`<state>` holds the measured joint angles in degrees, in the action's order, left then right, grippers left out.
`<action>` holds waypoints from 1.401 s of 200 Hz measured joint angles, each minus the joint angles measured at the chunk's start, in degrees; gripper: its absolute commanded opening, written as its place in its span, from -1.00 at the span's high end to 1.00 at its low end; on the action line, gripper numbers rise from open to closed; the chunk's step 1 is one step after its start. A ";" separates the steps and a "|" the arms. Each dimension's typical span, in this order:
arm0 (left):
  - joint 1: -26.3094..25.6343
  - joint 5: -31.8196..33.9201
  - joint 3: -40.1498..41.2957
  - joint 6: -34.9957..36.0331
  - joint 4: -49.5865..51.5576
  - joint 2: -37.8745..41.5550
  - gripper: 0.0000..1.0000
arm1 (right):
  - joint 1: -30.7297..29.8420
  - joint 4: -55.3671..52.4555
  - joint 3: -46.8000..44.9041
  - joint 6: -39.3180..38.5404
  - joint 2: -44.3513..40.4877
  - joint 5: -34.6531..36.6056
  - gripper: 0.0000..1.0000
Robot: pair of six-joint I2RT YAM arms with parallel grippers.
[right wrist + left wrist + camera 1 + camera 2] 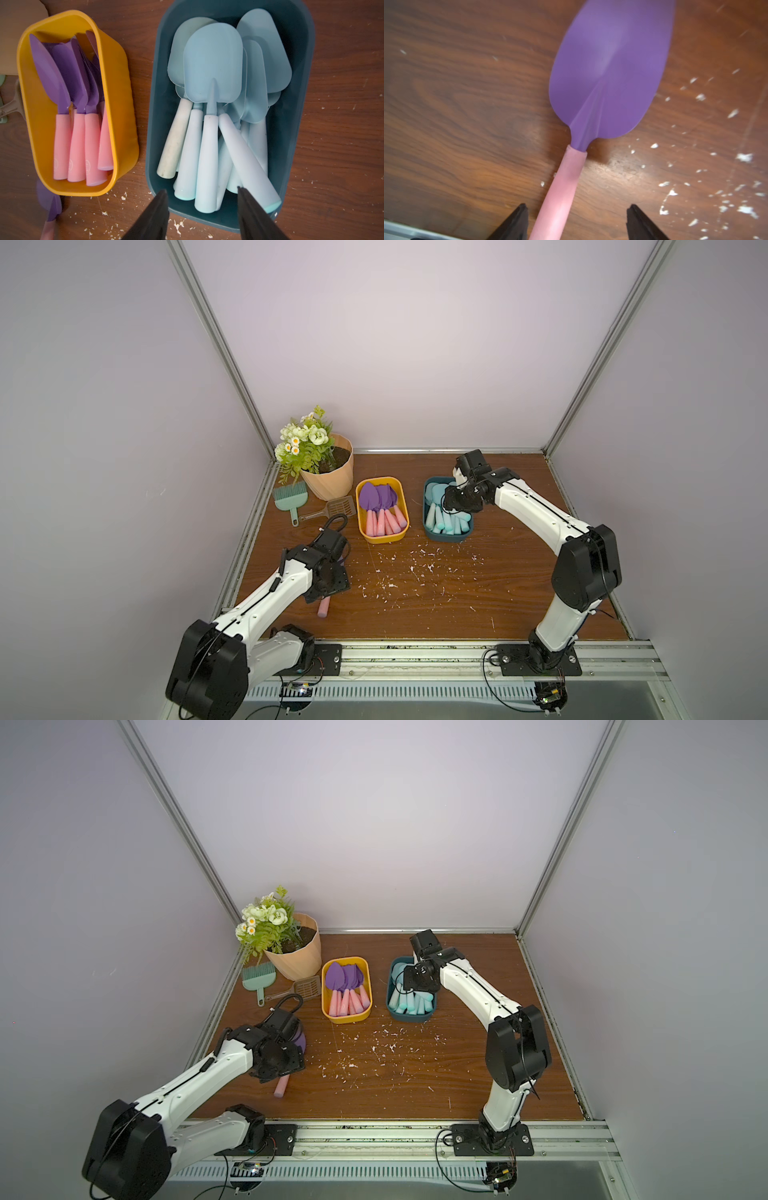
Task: Sort the small shovels by color and place them into the storage box
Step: Pick up the shovel from the center of the board, then place the shovel in the storage box.
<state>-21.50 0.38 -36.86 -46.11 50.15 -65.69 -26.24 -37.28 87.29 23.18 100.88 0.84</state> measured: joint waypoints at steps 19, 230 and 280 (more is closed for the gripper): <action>0.00 -2.47 0.09 0.13 0.00 -3.32 -0.34 | 0.00 0.11 0.00 -0.09 -0.68 -0.20 -0.14; -4.28 -9.33 -41.42 11.89 -8.50 -29.68 1.00 | 0.39 3.30 6.67 1.11 -0.52 -3.30 -0.08; -1.03 -10.62 -42.58 14.67 -8.76 -38.84 0.89 | 0.74 3.15 5.18 0.66 -0.70 -2.23 -0.09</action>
<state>-22.52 -10.24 -79.44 -31.44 41.39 -104.53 -25.50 -34.13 92.47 23.83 100.18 -1.39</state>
